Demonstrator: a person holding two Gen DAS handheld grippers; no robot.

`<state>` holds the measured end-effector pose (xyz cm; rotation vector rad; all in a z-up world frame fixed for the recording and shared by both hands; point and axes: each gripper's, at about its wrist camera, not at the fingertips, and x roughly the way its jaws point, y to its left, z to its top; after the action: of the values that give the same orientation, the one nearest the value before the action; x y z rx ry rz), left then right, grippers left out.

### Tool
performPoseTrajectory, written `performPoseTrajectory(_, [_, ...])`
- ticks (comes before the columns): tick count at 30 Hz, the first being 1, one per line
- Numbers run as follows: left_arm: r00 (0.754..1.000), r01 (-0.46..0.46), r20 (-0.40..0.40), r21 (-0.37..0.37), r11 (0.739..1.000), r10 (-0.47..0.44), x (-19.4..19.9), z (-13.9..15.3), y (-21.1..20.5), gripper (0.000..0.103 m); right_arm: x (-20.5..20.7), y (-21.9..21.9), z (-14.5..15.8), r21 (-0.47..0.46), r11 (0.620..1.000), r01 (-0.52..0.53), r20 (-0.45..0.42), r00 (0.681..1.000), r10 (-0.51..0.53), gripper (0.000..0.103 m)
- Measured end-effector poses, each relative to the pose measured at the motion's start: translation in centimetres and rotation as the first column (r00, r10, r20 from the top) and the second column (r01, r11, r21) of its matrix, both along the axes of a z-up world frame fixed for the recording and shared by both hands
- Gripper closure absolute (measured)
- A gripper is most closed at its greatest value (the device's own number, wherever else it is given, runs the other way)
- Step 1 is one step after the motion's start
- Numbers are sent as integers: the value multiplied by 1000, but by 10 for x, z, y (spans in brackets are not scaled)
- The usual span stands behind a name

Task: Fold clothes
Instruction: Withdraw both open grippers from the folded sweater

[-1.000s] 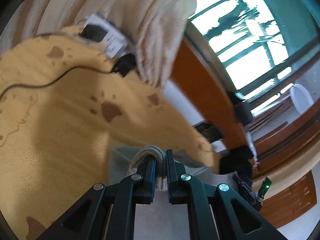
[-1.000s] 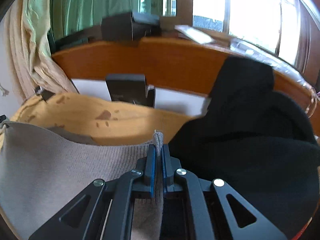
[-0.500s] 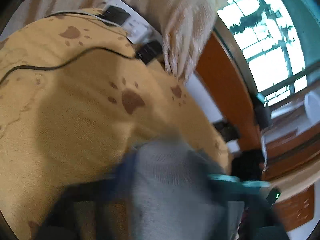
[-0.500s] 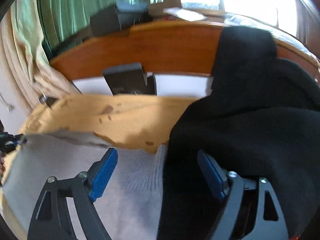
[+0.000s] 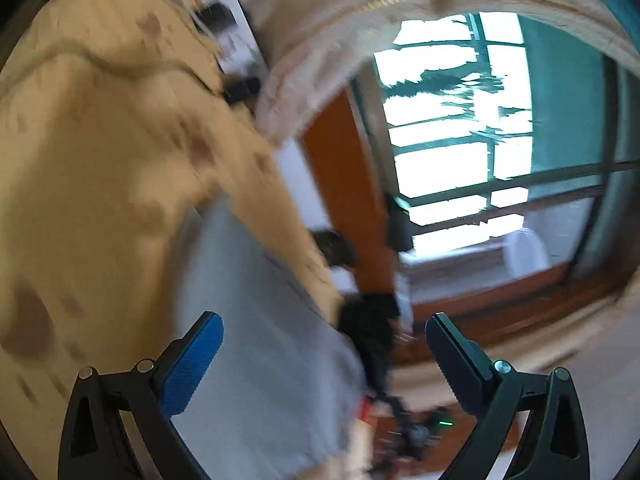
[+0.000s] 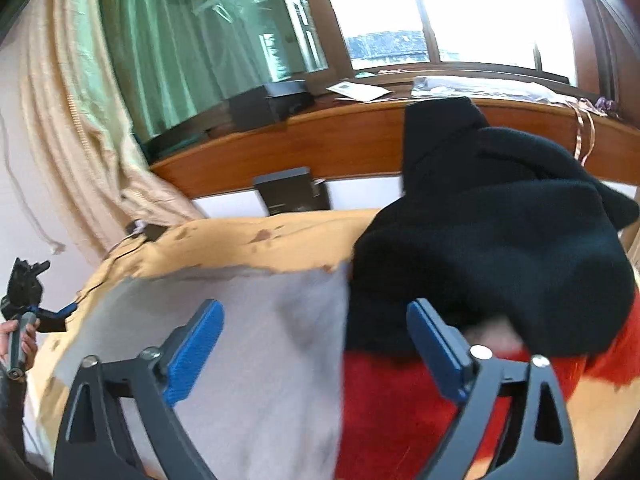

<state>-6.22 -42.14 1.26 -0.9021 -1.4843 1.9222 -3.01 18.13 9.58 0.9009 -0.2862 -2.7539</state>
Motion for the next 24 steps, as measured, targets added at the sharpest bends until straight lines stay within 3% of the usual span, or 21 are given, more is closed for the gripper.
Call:
performPoseTrajectory(3, [998,57,-40,60,997,-55,24,5,16,0,30,-12,-8,-19,998,-57,13,998,57,0])
performPoseTrajectory(5, [996,66,-70,34,997,-63,41,13,27,0,46,-20,-18,-41,995,-90,36,995,92,0])
performPoseTrajectory(7, [993,7,-111,-180,984,-28,64,33,45,0,60,-25,-29,-73,991,-116,56,991,121,0])
performPoseTrajectory(8, [991,-27,-131,-291,956,-12,74,43,53,0,67,-27,-34,-85,989,-124,65,990,129,0])
performPoseTrajectory(9, [989,-70,-149,-429,901,6,83,53,62,0,73,-28,-39,-88,988,-125,74,989,132,0])
performPoseTrajectory(11, [975,-169,-223,-671,722,20,104,66,87,0,82,-30,-48,-77,990,-118,95,988,125,0])
performPoseTrajectory(12, [966,-211,-257,-754,621,17,113,70,100,0,87,-30,-52,-81,990,-114,105,987,122,0])
performPoseTrajectory(13, [964,-231,-267,-802,552,15,121,70,109,0,90,-27,-56,-95,990,-109,113,986,119,0])
performPoseTrajectory(14, [963,-239,-269,-830,503,14,127,68,117,0,94,-25,-60,-108,989,-103,122,986,116,0])
performPoseTrajectory(16, [964,-238,-266,-855,461,4,134,61,127,0,99,-15,-66,-140,987,-74,134,987,93,0])
performPoseTrajectory(22, [971,-213,-240,-900,380,-23,129,46,145,0,109,25,-74,-177,978,108,179,981,-76,0])
performPoseTrajectory(24, [963,-239,-267,-913,331,-41,125,45,155,0,107,31,-71,-220,967,130,193,977,-87,0])
